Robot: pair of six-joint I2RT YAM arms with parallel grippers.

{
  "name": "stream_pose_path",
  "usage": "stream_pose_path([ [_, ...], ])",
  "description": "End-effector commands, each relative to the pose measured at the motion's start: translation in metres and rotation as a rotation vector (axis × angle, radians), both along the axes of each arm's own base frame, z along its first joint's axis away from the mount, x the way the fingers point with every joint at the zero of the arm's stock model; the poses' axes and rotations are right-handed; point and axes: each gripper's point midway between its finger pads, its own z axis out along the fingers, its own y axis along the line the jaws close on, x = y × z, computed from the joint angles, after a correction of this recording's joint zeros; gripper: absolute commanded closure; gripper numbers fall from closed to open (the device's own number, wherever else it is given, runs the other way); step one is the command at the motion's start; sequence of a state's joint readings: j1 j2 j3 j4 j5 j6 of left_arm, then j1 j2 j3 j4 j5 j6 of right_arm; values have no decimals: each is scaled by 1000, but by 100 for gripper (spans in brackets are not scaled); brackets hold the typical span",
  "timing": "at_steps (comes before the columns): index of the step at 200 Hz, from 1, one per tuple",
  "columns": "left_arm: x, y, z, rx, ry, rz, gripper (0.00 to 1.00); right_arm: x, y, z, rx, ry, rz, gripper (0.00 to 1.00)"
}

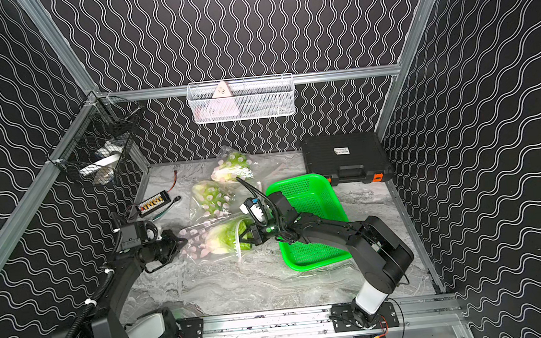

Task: Open the zip-top bag and take out the chinese cabbages
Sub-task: Pick up the Chinese cabbage from the zipper food storage bag, then place the Chinese cabbage in the basket.

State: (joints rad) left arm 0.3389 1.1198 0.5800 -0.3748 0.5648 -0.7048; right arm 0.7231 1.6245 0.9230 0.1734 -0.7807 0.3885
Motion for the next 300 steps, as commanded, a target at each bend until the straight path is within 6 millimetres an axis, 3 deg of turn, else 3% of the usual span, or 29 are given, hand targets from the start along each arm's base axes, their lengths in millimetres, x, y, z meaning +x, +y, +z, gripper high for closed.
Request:
stream_pose_path([
  [1,-2,15,-1,46,8,50,100,-10,-10,11,34,19,43,100],
  [62,-12,38,0,91,7,164,100,-6,-41,41,85,-2,-19,100],
  [116,-18,40,-14,86,19,199,100,9,-60,93,147,-114,-136,100],
  [199,-17,33,-23,31,14,195,100,64,-112,145,167,-406,-616,100],
  [258,-19,29,-25,13,14,192,100,92,-142,158,157,-479,-851,100],
  [291,-13,37,-11,54,3,202,100,97,-171,140,30,-511,-975,100],
  [300,-10,38,-6,56,-8,198,70,98,-180,132,3,-508,-1007,100],
])
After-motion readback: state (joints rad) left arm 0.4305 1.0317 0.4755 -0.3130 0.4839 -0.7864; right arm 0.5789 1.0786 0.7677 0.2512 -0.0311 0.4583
